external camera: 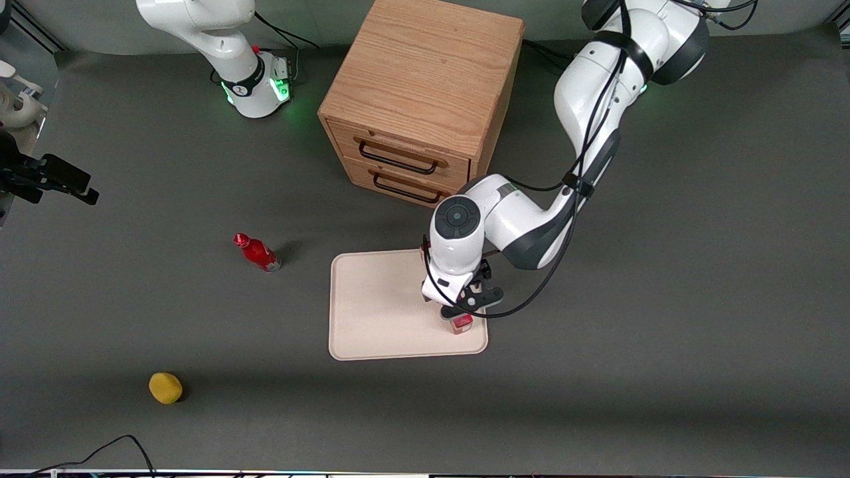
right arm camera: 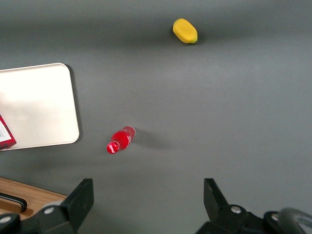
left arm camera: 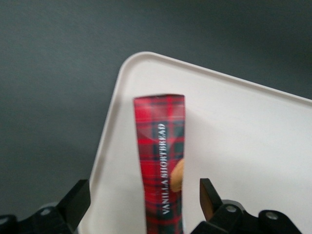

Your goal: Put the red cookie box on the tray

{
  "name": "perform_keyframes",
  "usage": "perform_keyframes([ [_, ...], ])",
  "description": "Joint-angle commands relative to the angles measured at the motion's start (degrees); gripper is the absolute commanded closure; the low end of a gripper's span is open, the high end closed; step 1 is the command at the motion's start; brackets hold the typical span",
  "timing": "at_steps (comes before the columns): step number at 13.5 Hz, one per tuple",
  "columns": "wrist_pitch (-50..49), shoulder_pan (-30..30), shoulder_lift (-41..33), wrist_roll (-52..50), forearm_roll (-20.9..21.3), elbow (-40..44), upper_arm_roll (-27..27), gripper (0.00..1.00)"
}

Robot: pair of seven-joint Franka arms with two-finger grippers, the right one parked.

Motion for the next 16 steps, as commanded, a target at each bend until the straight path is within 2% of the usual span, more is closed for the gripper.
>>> perform_keyframes([
  [1,-11.0,1.6,-2.8,6.5,-3.0,4.3,-1.0,0.00],
  [6,-24.7,8.1,-14.9,20.9,-11.9,2.2,-0.5,0.00],
  [8,-25.3,12.7,-23.0,25.8,-14.7,-6.3,-0.4,0.00],
  [11,-23.3,19.3,-34.1,37.9,-15.7,-19.6,0.9,0.00],
  [14,-18.5,20.2,-43.8,50.5,-18.5,-31.8,9.5,0.00],
  [16,-13.6,19.9,-50.3,57.8,-18.7,-40.7,14.7,0.00],
])
